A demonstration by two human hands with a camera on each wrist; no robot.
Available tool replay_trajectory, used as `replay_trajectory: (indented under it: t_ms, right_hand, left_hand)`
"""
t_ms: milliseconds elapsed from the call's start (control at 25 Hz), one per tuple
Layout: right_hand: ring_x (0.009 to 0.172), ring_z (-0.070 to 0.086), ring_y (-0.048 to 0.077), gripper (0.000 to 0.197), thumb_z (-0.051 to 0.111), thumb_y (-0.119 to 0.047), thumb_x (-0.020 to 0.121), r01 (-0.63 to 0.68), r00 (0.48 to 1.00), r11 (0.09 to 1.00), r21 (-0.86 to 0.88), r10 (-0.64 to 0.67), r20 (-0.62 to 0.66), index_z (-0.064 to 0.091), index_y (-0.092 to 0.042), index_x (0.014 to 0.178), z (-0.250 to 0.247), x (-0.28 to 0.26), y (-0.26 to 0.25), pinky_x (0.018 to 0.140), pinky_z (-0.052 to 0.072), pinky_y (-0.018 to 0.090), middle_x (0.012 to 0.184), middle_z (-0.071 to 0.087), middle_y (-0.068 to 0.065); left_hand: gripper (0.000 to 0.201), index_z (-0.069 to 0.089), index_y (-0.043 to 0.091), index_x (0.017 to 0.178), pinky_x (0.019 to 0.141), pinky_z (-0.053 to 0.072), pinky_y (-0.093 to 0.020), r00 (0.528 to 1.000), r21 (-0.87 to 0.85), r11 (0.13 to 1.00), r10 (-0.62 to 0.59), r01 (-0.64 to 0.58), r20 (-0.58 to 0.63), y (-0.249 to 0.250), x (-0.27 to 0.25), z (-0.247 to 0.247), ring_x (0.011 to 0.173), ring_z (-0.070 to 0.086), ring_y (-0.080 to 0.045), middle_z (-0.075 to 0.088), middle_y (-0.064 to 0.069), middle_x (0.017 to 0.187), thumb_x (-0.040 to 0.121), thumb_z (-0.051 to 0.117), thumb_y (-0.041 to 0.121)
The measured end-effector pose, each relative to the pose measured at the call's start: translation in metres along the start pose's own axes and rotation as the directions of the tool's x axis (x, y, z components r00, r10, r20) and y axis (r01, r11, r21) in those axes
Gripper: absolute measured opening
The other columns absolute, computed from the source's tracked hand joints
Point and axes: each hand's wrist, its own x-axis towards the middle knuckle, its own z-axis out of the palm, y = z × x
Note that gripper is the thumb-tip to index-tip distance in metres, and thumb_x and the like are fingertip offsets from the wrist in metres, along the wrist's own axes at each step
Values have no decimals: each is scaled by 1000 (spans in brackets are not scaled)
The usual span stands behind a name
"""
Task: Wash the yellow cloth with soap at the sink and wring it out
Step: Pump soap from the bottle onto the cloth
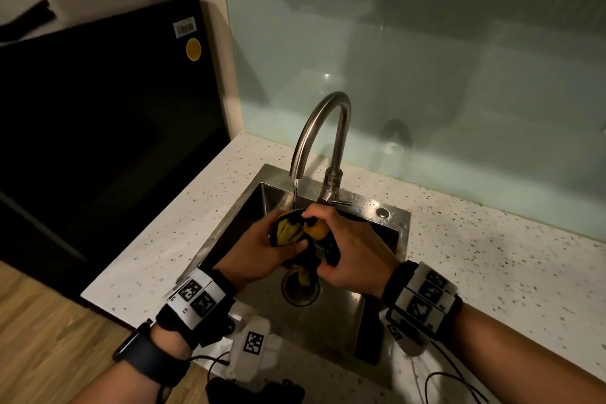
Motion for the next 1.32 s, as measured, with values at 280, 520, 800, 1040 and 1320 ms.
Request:
replay_trajectory:
  t_ms: [280,520,800,1040,1320]
  right_hand:
    - [73,57,3,84,73,-25,77,-34,999,998,51,35,-18,21,-40,141,-2,8,-1,67,40,7,95,46,-24]
    - [81,64,6,101,75,-23,77,-41,998,991,128,35,48,9,-49,148,-8,11,-7,77,53,15,110,52,-18]
    - [74,62,4,103,75,-15,77,-67,996,983,170,56,66,7,-51,147,-5,4,-4,68,51,14,106,51,-20]
    - [80,64,6,79,74,-18,76,-10,1000,987,158,11,-4,28,-38,137,1,9,-5,73,56,21,99,62,-12]
    - [74,62,6,67,71,-21,78,-12,998,993,114,18,-55,32,-35,130,9,8,-1,68,55,25,91,59,-14]
  left_hand:
    - [44,56,18,126,67,60,-26,999,-3,999,-37,37,-7,2,1,-3,97,73,-23,68,-8,114,87,74,11]
    - [44,54,17,127,71,62,-30,998,7,998,-60,60,-12,3,1,-8,95,74,-22,68,-7,115,88,72,12]
    - [43,54,17,127,69,62,-27,996,-17,996,-87,87,-22,5,-1,-8,93,74,-20,67,-9,115,88,71,10]
    - [41,56,18,126,69,60,-26,995,-32,995,-93,92,-26,5,-1,-5,94,74,-20,69,-7,113,89,73,12]
    - [45,54,18,130,72,62,-31,995,-65,994,-93,91,-28,6,-2,-5,97,74,-23,69,-9,116,89,72,10]
